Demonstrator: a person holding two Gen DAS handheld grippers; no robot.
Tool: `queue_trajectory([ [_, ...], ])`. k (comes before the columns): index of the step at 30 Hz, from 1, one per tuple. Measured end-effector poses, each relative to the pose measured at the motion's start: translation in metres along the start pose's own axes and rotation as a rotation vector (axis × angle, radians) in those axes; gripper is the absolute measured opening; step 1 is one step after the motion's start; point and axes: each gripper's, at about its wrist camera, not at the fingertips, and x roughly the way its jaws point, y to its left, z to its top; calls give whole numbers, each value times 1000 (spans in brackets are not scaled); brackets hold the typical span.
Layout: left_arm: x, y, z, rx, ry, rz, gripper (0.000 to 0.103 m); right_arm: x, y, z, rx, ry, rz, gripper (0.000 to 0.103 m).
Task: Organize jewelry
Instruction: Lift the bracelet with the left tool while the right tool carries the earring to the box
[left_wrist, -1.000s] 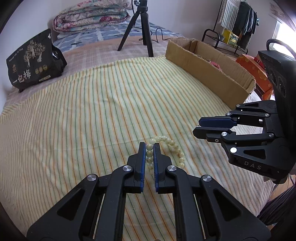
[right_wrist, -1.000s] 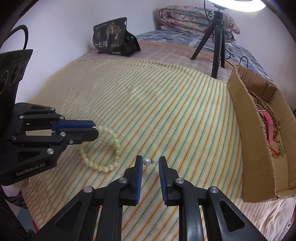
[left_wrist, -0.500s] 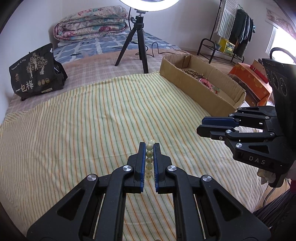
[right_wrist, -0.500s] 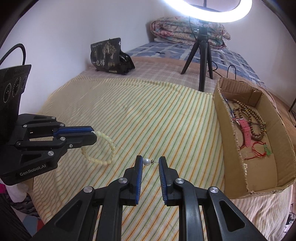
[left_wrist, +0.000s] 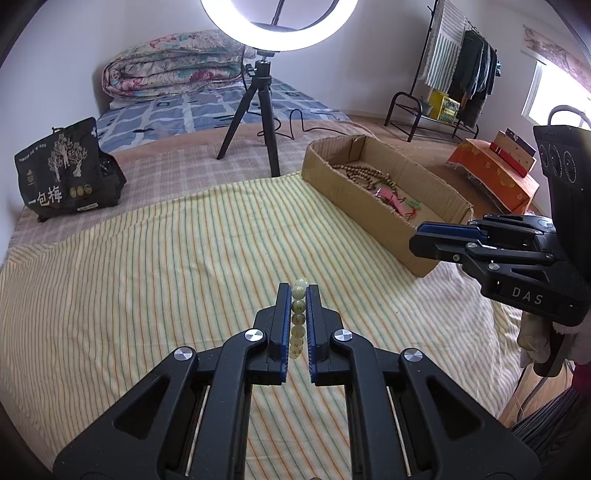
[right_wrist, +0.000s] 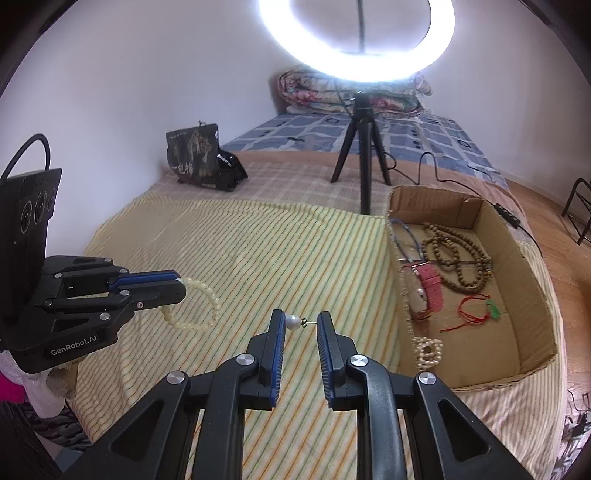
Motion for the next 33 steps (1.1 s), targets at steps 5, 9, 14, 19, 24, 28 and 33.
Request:
queue_trajectory([
  [5, -1, -9, 10, 4, -13, -14, 5, -13, -15, 2, 24, -26, -25, 16],
  [9, 0, -15, 20, 0, -23, -28, 5, -23, -30, 5, 53, -44, -45, 16],
  [14, 0, -29, 37, 17, -46, -52, 5, -36, -52, 5, 90, -65, -74, 16],
  [19, 5, -44, 61, 39, -74, -73, 5, -45, -76, 4, 131, -80, -110, 16],
  [24, 21, -60, 85, 56, -80, -95, 5, -46, -99, 0, 169, -70, -148, 16],
  [28, 35, -72, 103, 68, -88, -98, 5, -46, -113, -2, 186, -63, -166, 16],
  [33, 51, -86, 121, 69, -90, -110, 5, -43, -125, -4, 200, -55, -178, 16],
])
